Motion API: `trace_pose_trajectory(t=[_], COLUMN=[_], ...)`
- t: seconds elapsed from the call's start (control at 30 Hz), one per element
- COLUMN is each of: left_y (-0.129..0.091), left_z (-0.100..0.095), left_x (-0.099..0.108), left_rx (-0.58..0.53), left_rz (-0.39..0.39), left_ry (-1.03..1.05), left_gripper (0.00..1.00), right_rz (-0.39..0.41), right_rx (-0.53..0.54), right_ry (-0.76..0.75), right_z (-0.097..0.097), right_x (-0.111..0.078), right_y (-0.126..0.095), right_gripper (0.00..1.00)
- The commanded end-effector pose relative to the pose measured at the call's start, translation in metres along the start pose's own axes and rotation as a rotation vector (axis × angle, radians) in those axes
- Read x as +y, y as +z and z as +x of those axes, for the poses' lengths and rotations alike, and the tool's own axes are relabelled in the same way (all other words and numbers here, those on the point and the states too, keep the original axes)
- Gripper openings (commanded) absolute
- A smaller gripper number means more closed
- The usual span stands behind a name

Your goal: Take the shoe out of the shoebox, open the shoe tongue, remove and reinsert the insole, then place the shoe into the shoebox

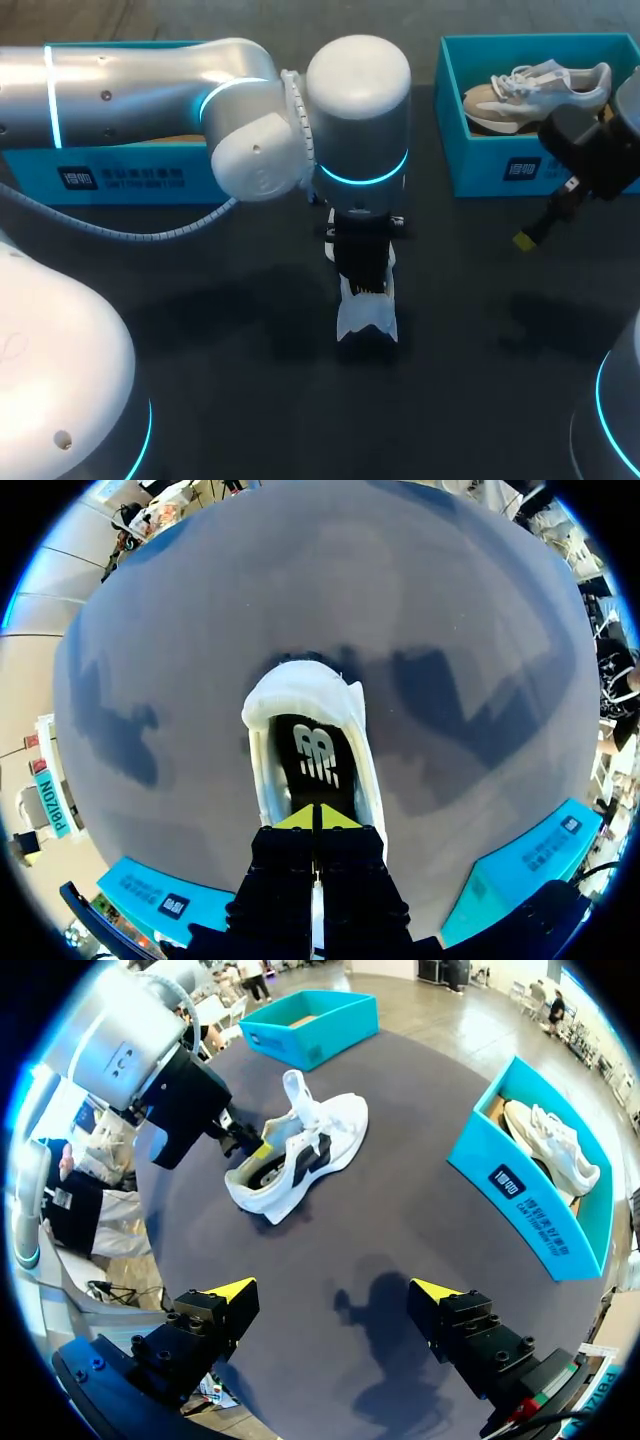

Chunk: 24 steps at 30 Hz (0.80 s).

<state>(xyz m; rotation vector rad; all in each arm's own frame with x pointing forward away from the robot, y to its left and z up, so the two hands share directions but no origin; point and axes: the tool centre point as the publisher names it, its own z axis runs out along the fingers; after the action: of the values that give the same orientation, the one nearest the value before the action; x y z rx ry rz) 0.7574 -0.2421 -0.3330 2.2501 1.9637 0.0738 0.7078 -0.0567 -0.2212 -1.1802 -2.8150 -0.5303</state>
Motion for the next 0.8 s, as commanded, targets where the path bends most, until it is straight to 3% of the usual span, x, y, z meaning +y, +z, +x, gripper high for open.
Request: trace_pose_trajectory(t=[0.03, 0.2, 0.5, 0.53, 0.57, 0.8], left_y=[0.001, 0.005, 0.020, 0.021, 0.022, 0.025], left_z=[0.000, 0.000, 0.001, 0.001, 0.001, 0.000], left_x=[0.004, 0.015, 0.028, 0.029, 0.030, 0.032], left_rx=[-0.003, 0.011, 0.069, 0.074, 0.075, 0.080], left_rz=[-0.051, -0.109, -0.133, -0.131, -0.132, -0.131], left_ry=[0.000, -0.022, -0.112, -0.112, -0.116, -0.112], left_gripper=[0.00, 0.00, 0.00, 0.11, 0.38, 0.42], right_rz=[0.004, 0.004, 0.004, 0.004, 0.004, 0.004], right_rx=[-0.002, -0.002, -0.002, -0.002, -0.002, -0.002], right_ry=[0.002, 0.002, 0.002, 0.002, 0.002, 0.002], right_z=[0.000, 0.000, 0.000, 0.000, 0.000, 0.000], right_x=[0.001, 0.001, 0.001, 0.001, 0.001, 0.001], right_y=[0.001, 0.001, 0.001, 0.001, 0.001, 0.001], right_gripper=[1.00, 1.00, 1.00, 1.00, 1.00, 1.00])
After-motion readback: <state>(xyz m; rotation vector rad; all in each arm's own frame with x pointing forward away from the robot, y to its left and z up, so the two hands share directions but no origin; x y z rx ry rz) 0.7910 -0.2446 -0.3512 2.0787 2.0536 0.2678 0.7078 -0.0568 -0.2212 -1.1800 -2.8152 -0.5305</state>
